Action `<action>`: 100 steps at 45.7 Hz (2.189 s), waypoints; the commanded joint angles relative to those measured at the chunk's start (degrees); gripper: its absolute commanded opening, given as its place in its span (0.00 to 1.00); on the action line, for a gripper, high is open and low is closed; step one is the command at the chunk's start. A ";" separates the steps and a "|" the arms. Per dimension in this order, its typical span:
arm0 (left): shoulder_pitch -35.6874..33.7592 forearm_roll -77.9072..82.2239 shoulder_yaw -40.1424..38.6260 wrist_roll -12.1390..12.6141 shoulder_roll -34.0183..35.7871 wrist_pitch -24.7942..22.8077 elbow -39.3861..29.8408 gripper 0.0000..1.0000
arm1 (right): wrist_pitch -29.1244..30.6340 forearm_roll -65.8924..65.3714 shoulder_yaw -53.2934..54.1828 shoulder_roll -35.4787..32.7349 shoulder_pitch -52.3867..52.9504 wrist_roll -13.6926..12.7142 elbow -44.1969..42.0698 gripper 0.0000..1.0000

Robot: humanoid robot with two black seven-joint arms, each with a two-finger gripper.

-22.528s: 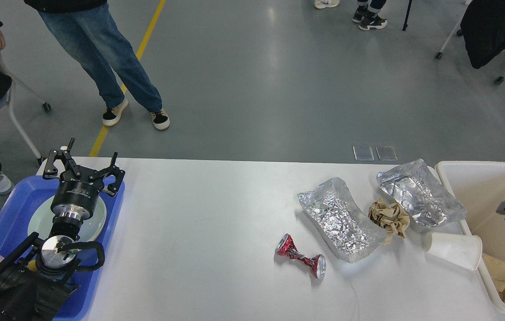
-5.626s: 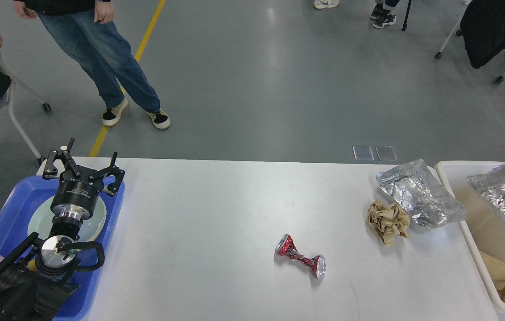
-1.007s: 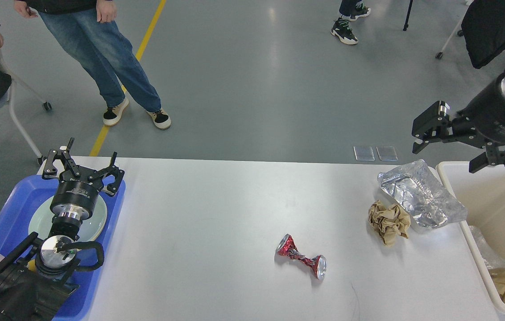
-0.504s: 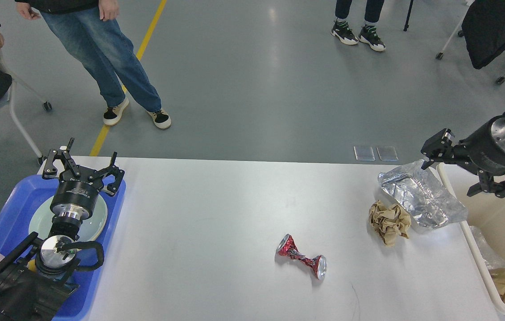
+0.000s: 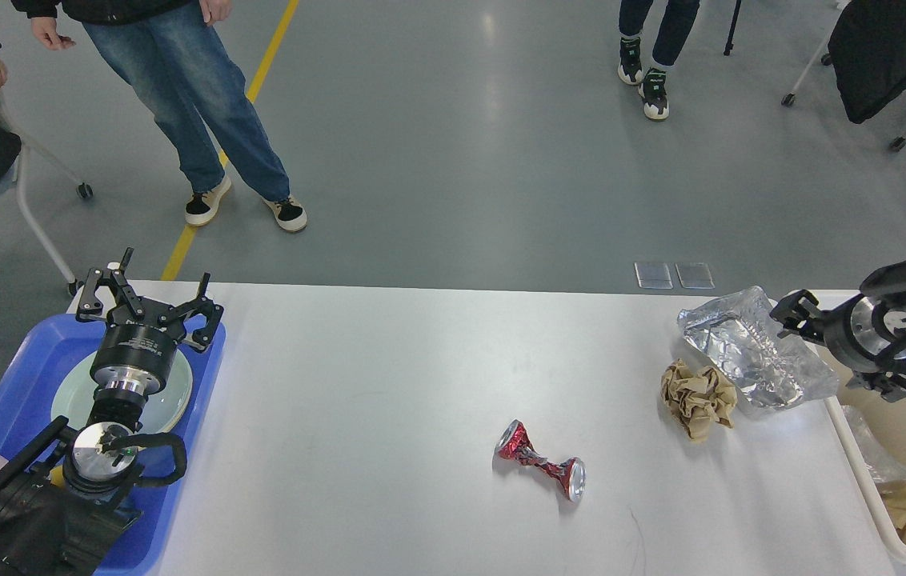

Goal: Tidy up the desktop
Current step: 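Lower the right gripper and close it on the foil packet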

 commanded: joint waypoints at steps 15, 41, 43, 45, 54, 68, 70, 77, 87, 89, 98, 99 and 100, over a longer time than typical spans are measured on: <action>0.00 0.00 0.00 0.00 0.00 0.00 0.00 0.96 | -0.96 1.03 12.84 -0.11 -21.25 -0.30 -21.06 1.00; 0.00 0.00 0.00 0.00 0.00 0.00 0.00 0.96 | -1.05 1.82 27.26 6.48 -39.89 -2.14 -43.04 1.00; 0.00 0.00 0.00 0.00 0.00 0.00 0.00 0.96 | -1.31 1.64 27.26 6.57 -39.98 -2.14 -43.57 1.00; 0.00 0.00 0.00 0.00 0.00 0.00 0.00 0.96 | -1.75 1.47 27.26 6.57 -39.98 -2.14 -43.66 1.00; 0.00 0.00 0.00 0.00 0.00 0.00 0.00 0.96 | -2.02 1.12 27.09 6.66 -40.60 -2.14 -44.36 0.87; 0.00 0.00 0.00 0.00 0.00 0.00 0.00 0.96 | -2.11 1.03 26.74 6.57 -41.21 -2.23 -45.85 0.34; 0.00 0.00 0.00 0.00 0.00 0.00 0.00 0.96 | -2.11 1.03 26.56 6.57 -41.21 -2.23 -45.85 0.33; 0.00 0.00 0.00 0.00 0.00 0.00 0.00 0.96 | -2.02 1.03 26.30 6.57 -41.21 -2.32 -45.86 0.22; 0.00 0.00 0.00 0.00 0.00 0.00 0.00 0.96 | -1.93 -1.25 26.65 7.10 -41.83 -2.23 -45.85 0.23; 0.00 0.00 0.00 0.00 0.00 0.00 0.00 0.96 | -2.02 -1.43 26.91 7.36 -42.35 -2.23 -45.94 0.31; 0.00 0.00 0.00 0.00 0.00 0.00 0.00 0.96 | -2.19 -1.43 27.44 8.59 -43.58 -2.14 -48.14 0.38; 0.00 0.00 0.00 0.00 0.00 0.00 0.00 0.96 | -2.19 -1.43 27.44 8.77 -43.76 -2.14 -48.23 0.38; 0.00 0.00 0.00 0.00 0.00 0.00 0.00 0.96 | -2.19 -1.43 27.44 8.94 -43.94 -2.14 -48.31 0.38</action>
